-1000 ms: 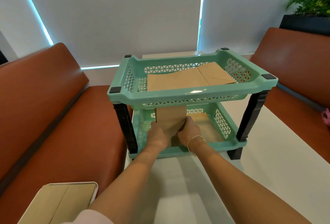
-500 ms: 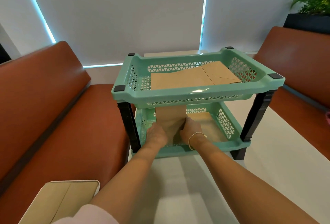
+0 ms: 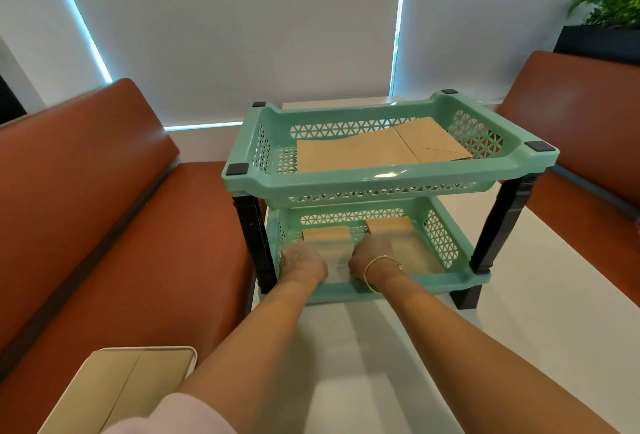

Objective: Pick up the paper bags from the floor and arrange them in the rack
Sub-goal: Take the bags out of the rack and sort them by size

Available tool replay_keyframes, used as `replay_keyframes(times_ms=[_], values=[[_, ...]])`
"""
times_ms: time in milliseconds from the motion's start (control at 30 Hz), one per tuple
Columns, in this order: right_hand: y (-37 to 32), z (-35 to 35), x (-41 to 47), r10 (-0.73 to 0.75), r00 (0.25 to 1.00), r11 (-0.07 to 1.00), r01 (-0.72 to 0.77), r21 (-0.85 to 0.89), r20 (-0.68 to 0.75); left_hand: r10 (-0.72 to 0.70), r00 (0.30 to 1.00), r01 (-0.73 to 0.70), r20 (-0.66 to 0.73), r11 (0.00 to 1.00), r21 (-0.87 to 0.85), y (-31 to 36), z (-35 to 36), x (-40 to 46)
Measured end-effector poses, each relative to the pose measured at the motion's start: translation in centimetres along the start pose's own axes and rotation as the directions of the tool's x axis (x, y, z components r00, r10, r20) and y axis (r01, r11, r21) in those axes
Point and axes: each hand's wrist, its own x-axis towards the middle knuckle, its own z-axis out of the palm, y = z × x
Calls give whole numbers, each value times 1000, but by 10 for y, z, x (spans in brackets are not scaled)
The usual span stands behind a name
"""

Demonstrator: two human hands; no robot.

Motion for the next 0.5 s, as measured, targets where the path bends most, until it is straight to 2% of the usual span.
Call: replay_keyframes(times_ms=[500], values=[[-1, 13, 3, 33, 999, 997, -32, 69, -16, 21, 999, -20, -48, 1000, 19, -1, 10, 0]])
